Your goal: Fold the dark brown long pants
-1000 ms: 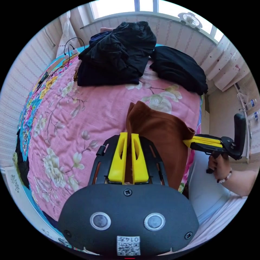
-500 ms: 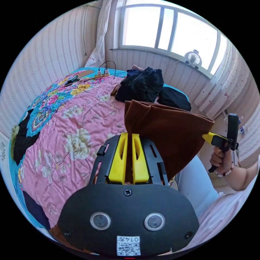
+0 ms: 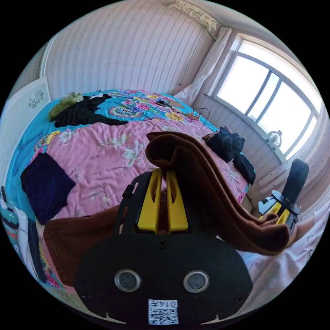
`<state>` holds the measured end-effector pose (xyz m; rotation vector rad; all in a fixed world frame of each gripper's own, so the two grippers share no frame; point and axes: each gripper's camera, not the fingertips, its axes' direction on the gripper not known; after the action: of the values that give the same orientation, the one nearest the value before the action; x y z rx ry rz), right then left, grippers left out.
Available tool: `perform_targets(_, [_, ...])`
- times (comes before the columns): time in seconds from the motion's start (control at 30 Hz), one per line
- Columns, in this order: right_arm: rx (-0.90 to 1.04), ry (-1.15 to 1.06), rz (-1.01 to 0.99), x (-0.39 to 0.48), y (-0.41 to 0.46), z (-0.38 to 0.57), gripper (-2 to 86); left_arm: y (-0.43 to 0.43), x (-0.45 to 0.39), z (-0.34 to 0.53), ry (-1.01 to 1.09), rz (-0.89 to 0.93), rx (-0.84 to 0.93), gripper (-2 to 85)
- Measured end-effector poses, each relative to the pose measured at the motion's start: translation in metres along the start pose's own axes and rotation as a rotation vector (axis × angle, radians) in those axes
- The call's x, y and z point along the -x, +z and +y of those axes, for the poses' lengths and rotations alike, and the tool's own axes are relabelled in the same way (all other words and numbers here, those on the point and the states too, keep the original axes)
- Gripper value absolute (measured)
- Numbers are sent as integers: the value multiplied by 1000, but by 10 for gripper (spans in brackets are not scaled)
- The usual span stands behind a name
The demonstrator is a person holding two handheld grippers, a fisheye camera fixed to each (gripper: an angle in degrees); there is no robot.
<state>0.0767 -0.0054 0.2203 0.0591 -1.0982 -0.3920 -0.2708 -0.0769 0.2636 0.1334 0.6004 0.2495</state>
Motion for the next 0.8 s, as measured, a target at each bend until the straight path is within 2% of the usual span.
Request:
perform_targets(0.07, [140,2,15,5,64,-13,31,-24,63,38,-165,-33,23,13])
perform_targets(0.13, [361,34,27,2,134,-18,33,-56,133,101,-406,-17,42,17])
perform_targets(0.23, [451,41,33,-1,177,-24,30,-98,179,177,-595,-2,-39,-1])
perform_targets(0.3, [472,48,67,-5,194,-37,32,-117,187,210,-643,-18,-92,-5])
perform_targets(0.43, [501,7,198,-17,230,-89,53,-136,171,241,-572,-101,-98,3])
perform_targets(0.6, [551,-75,379,-32,294,-162,119,-115,155,231,-460,-131,12,88])
perform_targets(0.8, [661,-96,491,-48,371,-233,99,-100,175,241,-478,-206,85,79])
